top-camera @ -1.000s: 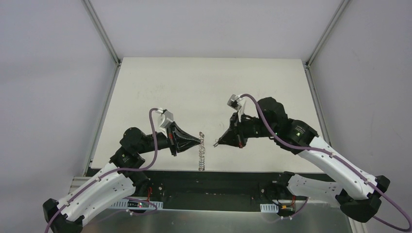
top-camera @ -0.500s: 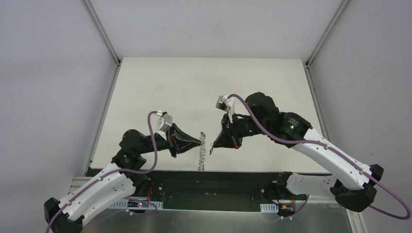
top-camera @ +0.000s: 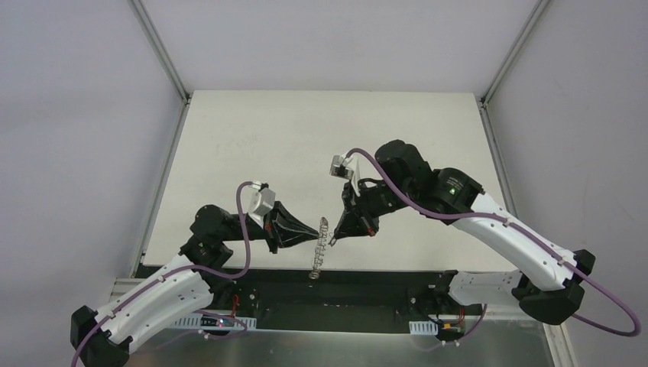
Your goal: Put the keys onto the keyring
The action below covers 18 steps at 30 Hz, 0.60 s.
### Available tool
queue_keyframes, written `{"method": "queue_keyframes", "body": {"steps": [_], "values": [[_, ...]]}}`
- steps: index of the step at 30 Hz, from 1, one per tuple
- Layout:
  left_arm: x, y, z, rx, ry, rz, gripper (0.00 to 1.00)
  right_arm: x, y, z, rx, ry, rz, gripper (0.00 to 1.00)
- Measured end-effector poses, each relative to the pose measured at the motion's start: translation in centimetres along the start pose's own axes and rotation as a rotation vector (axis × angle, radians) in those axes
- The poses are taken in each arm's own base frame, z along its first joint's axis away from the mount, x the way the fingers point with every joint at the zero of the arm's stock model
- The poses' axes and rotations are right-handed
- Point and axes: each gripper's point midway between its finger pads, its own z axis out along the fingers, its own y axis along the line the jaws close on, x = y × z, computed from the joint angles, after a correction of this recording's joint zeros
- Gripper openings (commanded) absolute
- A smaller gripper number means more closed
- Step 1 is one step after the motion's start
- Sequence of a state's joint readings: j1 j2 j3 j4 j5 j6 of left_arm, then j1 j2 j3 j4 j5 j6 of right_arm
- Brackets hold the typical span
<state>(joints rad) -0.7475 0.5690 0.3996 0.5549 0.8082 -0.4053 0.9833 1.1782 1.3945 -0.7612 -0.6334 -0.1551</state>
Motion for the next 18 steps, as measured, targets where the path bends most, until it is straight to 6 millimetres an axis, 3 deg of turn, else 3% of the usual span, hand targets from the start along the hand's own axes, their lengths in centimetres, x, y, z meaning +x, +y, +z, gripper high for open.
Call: {"method": "queue_keyframes", "body": {"steps": [18], "values": [[-0.1,-0.7,-0.1,0.027,-0.013,0.032,0.00,0.3,1.2,1.5,-0.102,0.043,0.019,0.00]]}}
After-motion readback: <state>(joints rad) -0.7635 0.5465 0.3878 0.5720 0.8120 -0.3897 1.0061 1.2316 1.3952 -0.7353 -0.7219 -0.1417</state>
